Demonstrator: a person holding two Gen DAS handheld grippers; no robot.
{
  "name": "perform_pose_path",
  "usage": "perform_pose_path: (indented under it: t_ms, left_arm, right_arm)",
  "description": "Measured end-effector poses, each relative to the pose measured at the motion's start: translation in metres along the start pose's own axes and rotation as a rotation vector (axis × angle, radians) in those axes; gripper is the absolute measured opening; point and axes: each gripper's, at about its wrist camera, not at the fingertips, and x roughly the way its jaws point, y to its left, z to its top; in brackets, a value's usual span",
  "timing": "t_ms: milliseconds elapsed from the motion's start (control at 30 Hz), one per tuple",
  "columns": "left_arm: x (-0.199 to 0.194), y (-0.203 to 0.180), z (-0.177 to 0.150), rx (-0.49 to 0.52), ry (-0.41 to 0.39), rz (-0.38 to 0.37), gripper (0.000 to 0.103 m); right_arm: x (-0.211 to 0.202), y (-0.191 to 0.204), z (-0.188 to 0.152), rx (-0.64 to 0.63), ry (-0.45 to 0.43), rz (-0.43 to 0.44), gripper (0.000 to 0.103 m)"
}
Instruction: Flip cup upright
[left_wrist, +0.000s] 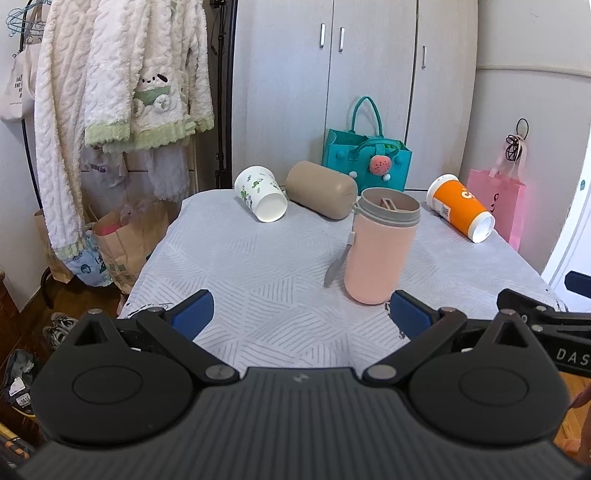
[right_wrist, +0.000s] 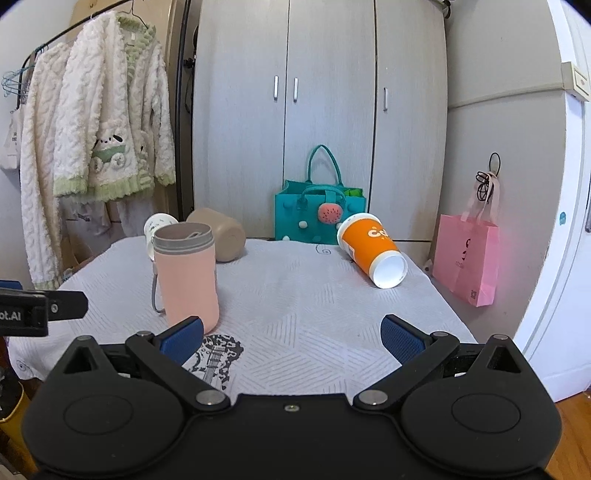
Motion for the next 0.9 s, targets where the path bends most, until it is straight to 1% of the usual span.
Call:
perform_pose_path:
  t_ms: [100,267,333,600,900]
  left_arm:
    - [0.0003,0.0009,-0.0009,-0.002,0.000,0.001,0.103]
    - [0.0010,0.0076,-0.0024,-0.034,-0.001,0.011,0.103]
    - [0.0017,0.0088,-0.0037,-0.030,-0.005,0.027,0.103]
    - [0.0090,0.0089,-0.0078,-0.022,0.031,0.029,0.103]
    - [0.0069,0.0058,-0.0088,-0.002,0.013,0.043,0.103]
  right_arm:
    - [0.0002,0.0008,-0.0017,-0.004,-0.001,-0.008,0.103]
    - [0.0000,-0.0002,-0.0037,-0.004,0.007,-0.025,0.103]
    - [-0.0004,-0.0005,-0.0037,-0.007,0.004,-0.037,0.103]
    - [-0.0011,0.0002,-0.0042,-0.010,0.001,-0.051,0.103]
    - [-0.0023,0.0035,-0.0043,-0.019,0.001,-0.056,0.103]
